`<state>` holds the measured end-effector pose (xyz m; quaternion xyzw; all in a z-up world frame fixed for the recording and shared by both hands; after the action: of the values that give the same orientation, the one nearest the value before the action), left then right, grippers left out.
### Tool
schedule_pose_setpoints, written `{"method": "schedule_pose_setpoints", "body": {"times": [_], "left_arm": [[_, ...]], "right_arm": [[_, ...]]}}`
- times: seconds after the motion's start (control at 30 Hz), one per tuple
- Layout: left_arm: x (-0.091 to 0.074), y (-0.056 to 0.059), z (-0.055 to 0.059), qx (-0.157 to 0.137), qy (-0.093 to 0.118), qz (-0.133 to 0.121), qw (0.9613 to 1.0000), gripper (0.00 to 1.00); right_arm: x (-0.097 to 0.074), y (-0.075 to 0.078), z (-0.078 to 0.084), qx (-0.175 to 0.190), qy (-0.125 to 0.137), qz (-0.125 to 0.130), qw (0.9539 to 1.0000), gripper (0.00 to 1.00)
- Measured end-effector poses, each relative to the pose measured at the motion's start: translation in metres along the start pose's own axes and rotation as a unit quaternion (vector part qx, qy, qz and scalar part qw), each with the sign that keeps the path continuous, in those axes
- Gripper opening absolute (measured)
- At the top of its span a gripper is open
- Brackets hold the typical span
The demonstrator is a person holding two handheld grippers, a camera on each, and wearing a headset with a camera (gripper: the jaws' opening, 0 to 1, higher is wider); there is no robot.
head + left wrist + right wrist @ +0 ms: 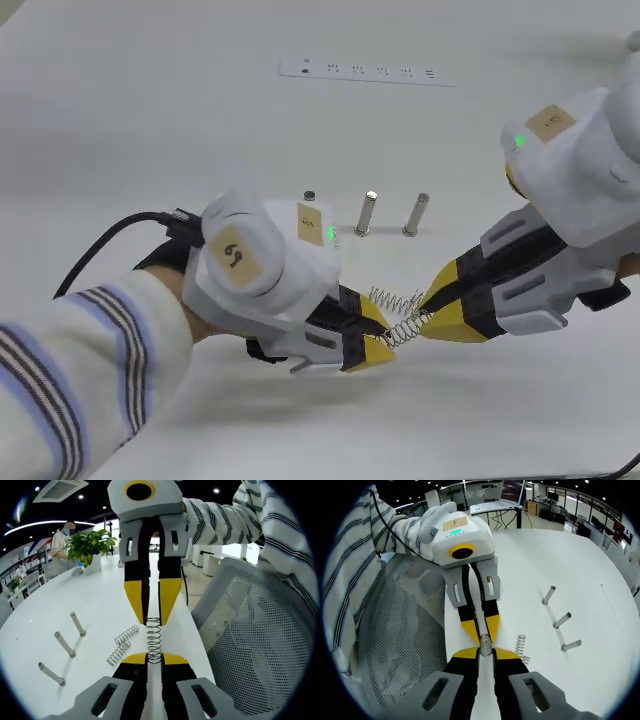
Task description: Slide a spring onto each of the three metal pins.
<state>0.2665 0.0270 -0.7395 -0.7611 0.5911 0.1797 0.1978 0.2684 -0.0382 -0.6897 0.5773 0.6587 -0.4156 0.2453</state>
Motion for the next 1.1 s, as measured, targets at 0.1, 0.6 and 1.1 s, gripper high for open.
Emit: {"method": "schedule_pose_setpoints", "body": {"times": [0.1,0.6,1.1], "left_arm": [[0.000,0.002,-0.001,-0.014,0.013,-0.003,0.9998,0.02],[-0.007,0.009,0.003,-0.058,0.033,-0.014,0.9977,0.02],[-0.018,0.000,-0.003,-0.032,0.058,-0.017,0.9977,0.02]], "right_arm": [[-0.002,-0.001,-0.001,0.002,-0.008,0.001,1.0000,0.08],[0.001,-0.004,-0.009,-0.022,-0.034,-0.011,0.9991,0.08],[-0.006,-0.005,-0.023,-0.071,-0.046,-0.007,0.9964,0.08]]}}
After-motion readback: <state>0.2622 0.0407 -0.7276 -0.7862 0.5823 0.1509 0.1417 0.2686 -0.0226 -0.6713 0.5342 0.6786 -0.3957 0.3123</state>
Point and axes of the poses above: the centre of the closed fingertips' face, and the gripper's own axes: x roughly forward along the fingers, y roughly to its right, z roughly out of its underside, the point moved 5 cm from there along -x, roughly backward along the fingers, and after that the axes turned 10 degrees about -z, right-handed, at the moved point
